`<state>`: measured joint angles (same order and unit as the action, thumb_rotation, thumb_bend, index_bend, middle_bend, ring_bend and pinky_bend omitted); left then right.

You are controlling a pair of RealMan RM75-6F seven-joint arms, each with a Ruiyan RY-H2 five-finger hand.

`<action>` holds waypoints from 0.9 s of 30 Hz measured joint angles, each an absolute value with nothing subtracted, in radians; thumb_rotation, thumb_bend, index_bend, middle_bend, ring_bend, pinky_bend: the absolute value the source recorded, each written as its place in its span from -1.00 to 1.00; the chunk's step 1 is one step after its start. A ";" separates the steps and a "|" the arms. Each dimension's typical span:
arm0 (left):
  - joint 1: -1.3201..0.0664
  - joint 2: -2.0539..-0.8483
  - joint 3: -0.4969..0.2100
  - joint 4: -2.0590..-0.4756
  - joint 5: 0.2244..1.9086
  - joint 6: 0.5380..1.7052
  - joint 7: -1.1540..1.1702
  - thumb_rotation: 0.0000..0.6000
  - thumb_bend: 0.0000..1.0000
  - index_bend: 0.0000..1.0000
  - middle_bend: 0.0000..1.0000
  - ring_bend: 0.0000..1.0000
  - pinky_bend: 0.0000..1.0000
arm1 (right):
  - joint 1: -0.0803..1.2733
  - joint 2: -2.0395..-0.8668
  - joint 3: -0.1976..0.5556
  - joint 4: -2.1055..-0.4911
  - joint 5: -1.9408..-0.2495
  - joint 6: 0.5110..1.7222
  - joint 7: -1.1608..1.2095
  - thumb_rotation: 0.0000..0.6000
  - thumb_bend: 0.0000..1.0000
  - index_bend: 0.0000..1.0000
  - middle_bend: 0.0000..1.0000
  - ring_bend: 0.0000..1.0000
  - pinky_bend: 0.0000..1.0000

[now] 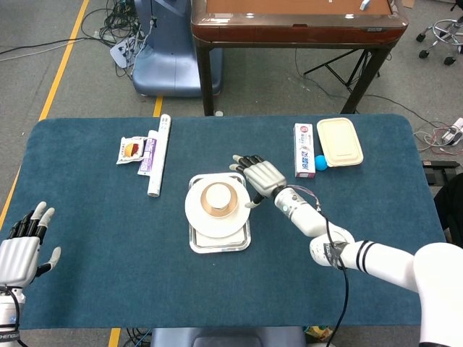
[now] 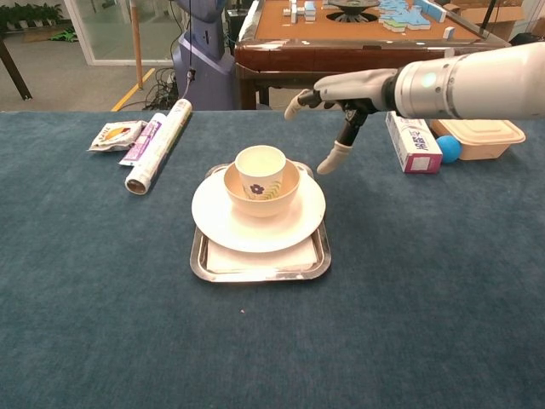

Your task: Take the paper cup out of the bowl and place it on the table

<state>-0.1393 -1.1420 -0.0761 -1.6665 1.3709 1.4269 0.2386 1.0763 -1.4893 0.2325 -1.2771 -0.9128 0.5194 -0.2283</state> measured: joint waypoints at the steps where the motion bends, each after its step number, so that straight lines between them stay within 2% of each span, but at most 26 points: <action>1: -0.139 -1.140 -0.076 -1.667 1.372 1.427 0.236 1.00 -0.29 -1.00 -1.00 -1.00 -0.79 | 1.085 -1.496 0.231 -1.269 -0.908 0.516 -0.230 1.00 -0.69 -1.00 -1.00 -1.00 -1.00; 16: -0.129 -1.127 -0.067 -1.668 1.396 1.440 0.203 1.00 -0.29 -1.00 -1.00 -1.00 -0.79 | 1.194 -1.577 0.208 -1.230 -0.837 0.515 -0.270 1.00 -0.68 -0.99 -1.00 -1.00 -1.00; 22: -0.127 -1.121 -0.064 -1.670 1.401 1.443 0.196 1.00 -0.29 -1.00 -1.00 -1.00 -0.79 | 1.214 -1.593 0.195 -1.214 -0.813 0.524 -0.278 1.00 -0.68 -0.73 -1.00 -1.00 -1.00; 27: -0.125 -1.113 -0.063 -1.674 1.407 1.444 0.186 1.00 -0.29 -1.00 -1.00 -1.00 -0.79 | 1.229 -1.613 0.185 -1.187 -0.798 0.516 -0.279 1.00 -0.68 -0.61 -1.00 -1.00 -1.00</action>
<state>-0.1252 -1.1126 -0.0628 -1.6744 1.4068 1.4444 0.1861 1.2292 -1.6132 0.1849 -1.1872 -0.7978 0.5160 -0.2785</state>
